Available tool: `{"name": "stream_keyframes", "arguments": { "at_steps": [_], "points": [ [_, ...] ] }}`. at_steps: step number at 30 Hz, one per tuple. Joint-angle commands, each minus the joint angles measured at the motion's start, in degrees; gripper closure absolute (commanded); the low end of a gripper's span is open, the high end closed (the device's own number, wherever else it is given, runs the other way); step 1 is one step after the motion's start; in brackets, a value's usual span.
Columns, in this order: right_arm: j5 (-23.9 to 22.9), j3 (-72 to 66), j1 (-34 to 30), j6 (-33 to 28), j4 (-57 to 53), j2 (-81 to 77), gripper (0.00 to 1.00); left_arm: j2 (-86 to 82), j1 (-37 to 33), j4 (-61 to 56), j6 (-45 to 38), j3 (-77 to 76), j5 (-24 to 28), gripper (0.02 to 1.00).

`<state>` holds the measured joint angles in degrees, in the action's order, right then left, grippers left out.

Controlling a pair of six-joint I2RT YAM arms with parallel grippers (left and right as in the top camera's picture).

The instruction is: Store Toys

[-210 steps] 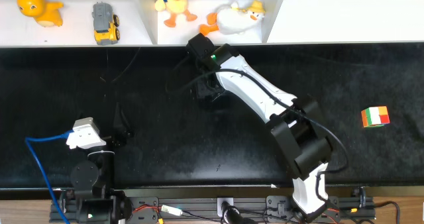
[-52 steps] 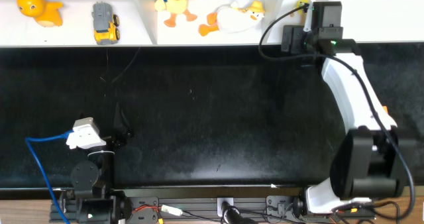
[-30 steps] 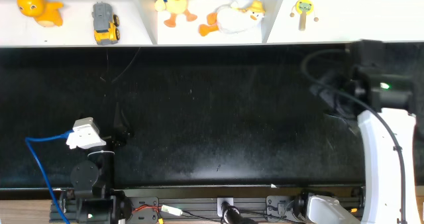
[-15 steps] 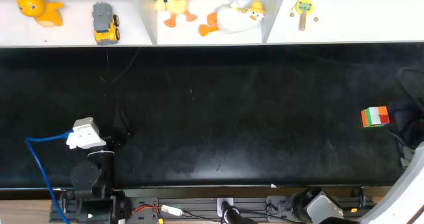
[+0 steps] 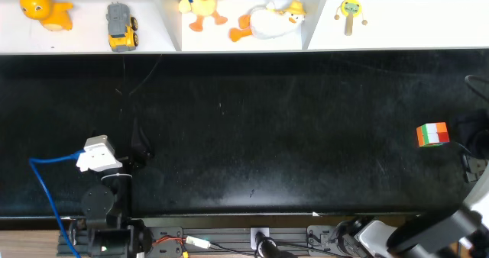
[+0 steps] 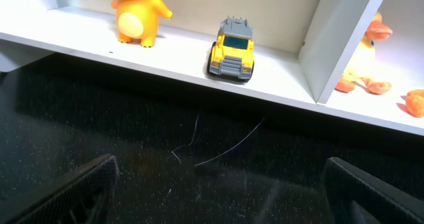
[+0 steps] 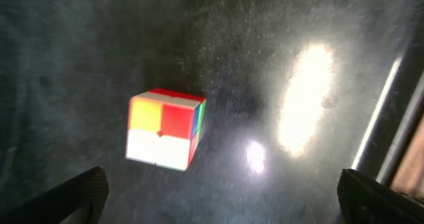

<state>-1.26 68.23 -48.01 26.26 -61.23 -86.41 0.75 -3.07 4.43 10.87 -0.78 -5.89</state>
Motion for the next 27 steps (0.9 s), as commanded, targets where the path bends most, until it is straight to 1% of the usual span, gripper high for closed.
{"name": "stream_keyframes", "arguments": {
  "at_steps": [1,7,10,12,16,20,23,27],
  "points": [
    [0.42,-0.28,-0.28,-0.61,2.43,-4.09,0.005,-0.59,0.15,-0.24,1.20,0.33,-0.63,0.020],
    [0.44,-0.31,-0.28,-0.61,6.71,-7.17,0.005,-0.59,0.15,-0.24,1.20,0.31,-0.63,0.020],
    [1.79,-0.31,0.00,-0.57,8.11,-8.17,0.005,-0.59,0.15,-0.24,1.20,0.31,-0.63,0.023],
    [2.97,-0.37,0.70,-0.20,8.74,-8.74,0.007,-0.59,0.15,-0.24,1.20,0.33,-0.63,0.023],
    [2.91,-1.16,3.65,2.32,10.21,-9.18,0.005,-0.59,0.15,-0.24,1.20,0.31,-0.63,0.023],
    [2.16,-2.93,6.56,4.81,12.20,-9.18,0.007,-0.59,0.15,-0.24,1.20,0.31,-0.63,0.020],
    [-0.85,-3.80,7.96,6.86,12.57,-9.18,0.001,-0.59,0.15,-0.24,1.20,0.31,-0.63,0.020],
    [-1.33,-4.50,8.15,6.95,13.60,-9.18,0.005,-0.59,0.15,-0.24,1.20,0.33,-0.63,0.020]
  ]
}}
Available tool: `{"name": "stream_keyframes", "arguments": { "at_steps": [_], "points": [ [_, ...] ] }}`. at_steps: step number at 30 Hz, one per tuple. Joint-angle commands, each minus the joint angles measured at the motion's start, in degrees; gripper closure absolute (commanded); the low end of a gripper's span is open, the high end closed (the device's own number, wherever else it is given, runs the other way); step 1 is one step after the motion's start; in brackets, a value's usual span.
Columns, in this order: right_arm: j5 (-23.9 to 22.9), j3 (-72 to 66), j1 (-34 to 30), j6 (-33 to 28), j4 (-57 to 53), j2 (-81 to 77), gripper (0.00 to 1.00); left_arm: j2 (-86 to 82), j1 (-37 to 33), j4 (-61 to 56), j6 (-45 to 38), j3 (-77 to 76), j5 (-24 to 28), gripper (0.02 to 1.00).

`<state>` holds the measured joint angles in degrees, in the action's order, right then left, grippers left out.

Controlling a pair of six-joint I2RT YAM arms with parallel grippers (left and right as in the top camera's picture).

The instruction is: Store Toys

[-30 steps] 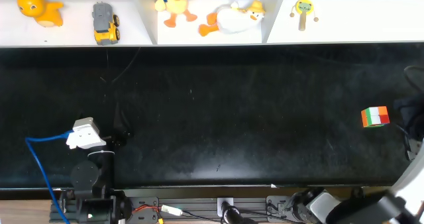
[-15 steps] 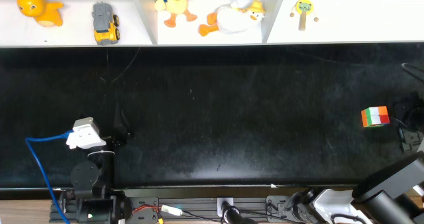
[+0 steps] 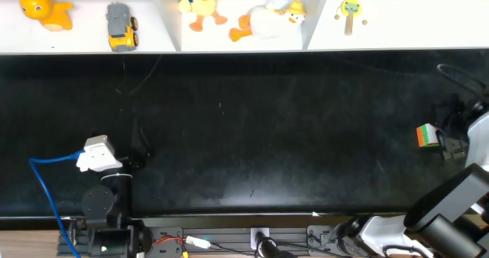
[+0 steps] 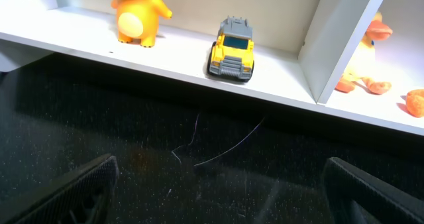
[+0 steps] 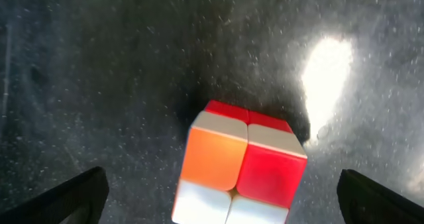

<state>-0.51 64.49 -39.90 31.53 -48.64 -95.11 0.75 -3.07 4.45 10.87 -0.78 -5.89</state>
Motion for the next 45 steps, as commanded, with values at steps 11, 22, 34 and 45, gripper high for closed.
{"name": "stream_keyframes", "arguments": {
  "at_steps": [11,22,34,45],
  "points": [
    [-1.79,-8.66,0.15,1.66,7.96,-0.48,0.005,-0.59,0.15,-0.26,1.20,0.31,-0.63,0.020],
    [-1.92,-9.44,0.15,-1.55,11.37,-0.48,0.200,-0.59,0.15,-0.26,1.20,0.33,-0.63,0.020],
    [-1.90,-9.44,0.15,-1.60,11.87,-0.48,0.553,-0.59,0.15,-0.26,1.20,0.31,-0.63,0.020],
    [-1.66,-6.43,0.17,-6.32,7.87,-0.44,0.682,-0.59,0.15,-0.26,1.20,0.31,-0.63,0.023]
  ]
}}
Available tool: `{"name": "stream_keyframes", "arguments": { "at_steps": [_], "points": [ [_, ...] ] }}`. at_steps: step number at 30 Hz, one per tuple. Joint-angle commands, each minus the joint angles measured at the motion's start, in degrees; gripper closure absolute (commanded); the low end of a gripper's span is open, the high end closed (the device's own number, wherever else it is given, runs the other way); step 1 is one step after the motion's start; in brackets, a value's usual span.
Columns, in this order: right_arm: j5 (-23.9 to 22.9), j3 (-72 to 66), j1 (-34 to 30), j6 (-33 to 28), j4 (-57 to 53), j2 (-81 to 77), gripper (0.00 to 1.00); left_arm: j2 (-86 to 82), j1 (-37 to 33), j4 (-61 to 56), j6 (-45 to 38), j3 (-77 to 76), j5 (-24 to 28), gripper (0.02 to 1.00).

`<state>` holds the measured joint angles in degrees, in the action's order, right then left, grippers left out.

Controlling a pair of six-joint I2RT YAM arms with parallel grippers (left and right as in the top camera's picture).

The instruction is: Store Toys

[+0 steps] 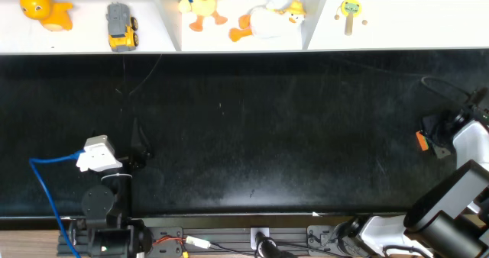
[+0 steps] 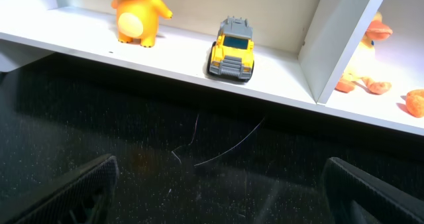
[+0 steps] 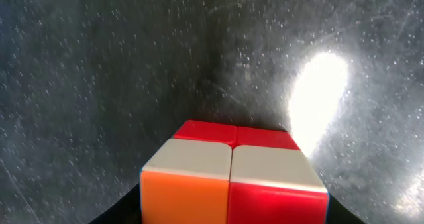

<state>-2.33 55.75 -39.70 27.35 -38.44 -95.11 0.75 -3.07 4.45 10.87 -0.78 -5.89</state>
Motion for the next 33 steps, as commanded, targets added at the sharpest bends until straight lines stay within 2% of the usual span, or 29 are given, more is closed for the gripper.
{"name": "stream_keyframes", "arguments": {
  "at_steps": [1,4,5,9,17,28,33],
  "points": [
    [0.52,3.52,-0.02,-2.34,-3.65,-0.44,0.720,-0.59,0.15,-0.26,1.20,0.31,-0.63,0.020],
    [2.27,8.09,0.00,-2.93,-8.09,-0.37,0.923,-0.59,0.15,-0.26,1.20,0.31,-0.63,0.023],
    [3.30,9.88,0.07,-3.17,-9.68,-0.33,0.956,-0.59,0.15,-0.26,1.20,0.33,-0.63,0.020],
    [7.17,16.24,1.44,-6.82,-14.69,0.59,0.956,-0.59,0.15,-0.26,1.20,0.31,-0.63,0.020],
    [7.23,22.62,8.96,-21.24,-17.33,8.83,0.956,-0.59,0.15,-0.26,1.20,0.31,-0.63,0.023],
    [7.45,20.09,10.80,-30.77,-21.09,24.44,0.954,-0.59,0.15,-0.26,1.20,0.33,-0.63,0.020],
    [7.56,13.90,10.80,-30.86,-19.54,27.76,0.956,-0.59,0.15,-0.26,1.20,0.31,-0.63,0.020]
  ]
}}
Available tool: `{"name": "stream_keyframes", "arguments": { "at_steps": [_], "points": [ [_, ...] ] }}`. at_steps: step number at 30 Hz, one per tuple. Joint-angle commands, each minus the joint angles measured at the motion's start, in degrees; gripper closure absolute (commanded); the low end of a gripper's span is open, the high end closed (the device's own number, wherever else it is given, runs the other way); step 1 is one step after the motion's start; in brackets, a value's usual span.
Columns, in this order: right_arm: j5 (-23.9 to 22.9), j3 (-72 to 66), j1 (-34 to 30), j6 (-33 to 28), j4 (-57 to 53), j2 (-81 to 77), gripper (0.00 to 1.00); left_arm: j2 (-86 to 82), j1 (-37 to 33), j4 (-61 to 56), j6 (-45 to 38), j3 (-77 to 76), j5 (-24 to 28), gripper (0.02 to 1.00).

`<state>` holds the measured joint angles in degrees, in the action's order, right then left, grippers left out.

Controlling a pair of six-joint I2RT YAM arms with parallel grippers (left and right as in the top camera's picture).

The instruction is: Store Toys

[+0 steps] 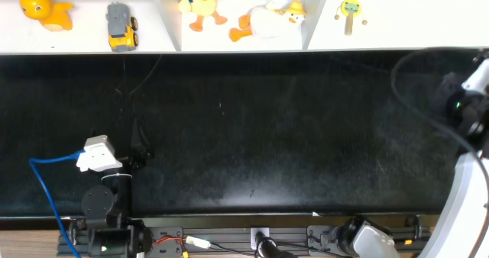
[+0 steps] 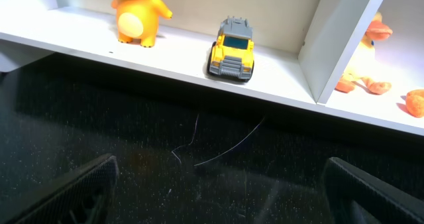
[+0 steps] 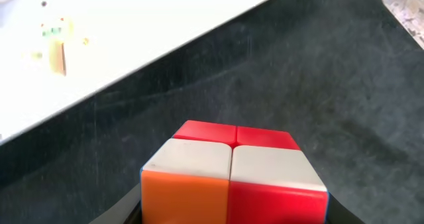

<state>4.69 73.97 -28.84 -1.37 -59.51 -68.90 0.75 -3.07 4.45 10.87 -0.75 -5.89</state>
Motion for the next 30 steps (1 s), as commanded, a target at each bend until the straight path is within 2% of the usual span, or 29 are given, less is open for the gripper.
{"name": "stream_keyframes", "arguments": {
  "at_steps": [1,3,9,14,19,22,27,30],
  "points": [
    [1.42,-5.16,-0.07,-2.84,2.89,1.51,0.954,-0.59,0.15,-0.26,1.20,0.28,-0.63,0.023],
    [4.20,-6.19,-0.04,-5.57,6.38,0.87,0.956,-0.59,0.15,-0.26,1.20,0.28,-0.63,0.020],
    [8.63,-6.34,-0.04,-6.71,17.14,-2.80,0.954,-0.59,0.15,-0.26,1.20,0.31,-0.63,0.020],
    [14.62,-6.34,-0.04,-11.82,29.35,-9.35,0.954,-0.59,0.15,-0.26,1.20,0.31,-0.63,0.023],
    [16.50,-6.34,0.00,-13.86,37.79,-17.77,0.956,-0.59,0.15,-0.26,1.20,0.31,-0.63,0.020],
    [16.41,-6.34,-0.11,-15.10,40.50,-21.29,0.956,-0.59,0.15,-0.26,1.20,0.28,-0.63,0.020],
    [16.22,-6.34,0.37,-20.98,47.71,-25.00,0.954,-0.59,0.15,-0.26,1.20,0.31,-0.63,0.020],
    [16.28,-6.34,0.55,-21.35,53.75,-26.27,0.954,-0.59,0.15,-0.26,1.20,0.28,-0.63,0.020]
  ]
}}
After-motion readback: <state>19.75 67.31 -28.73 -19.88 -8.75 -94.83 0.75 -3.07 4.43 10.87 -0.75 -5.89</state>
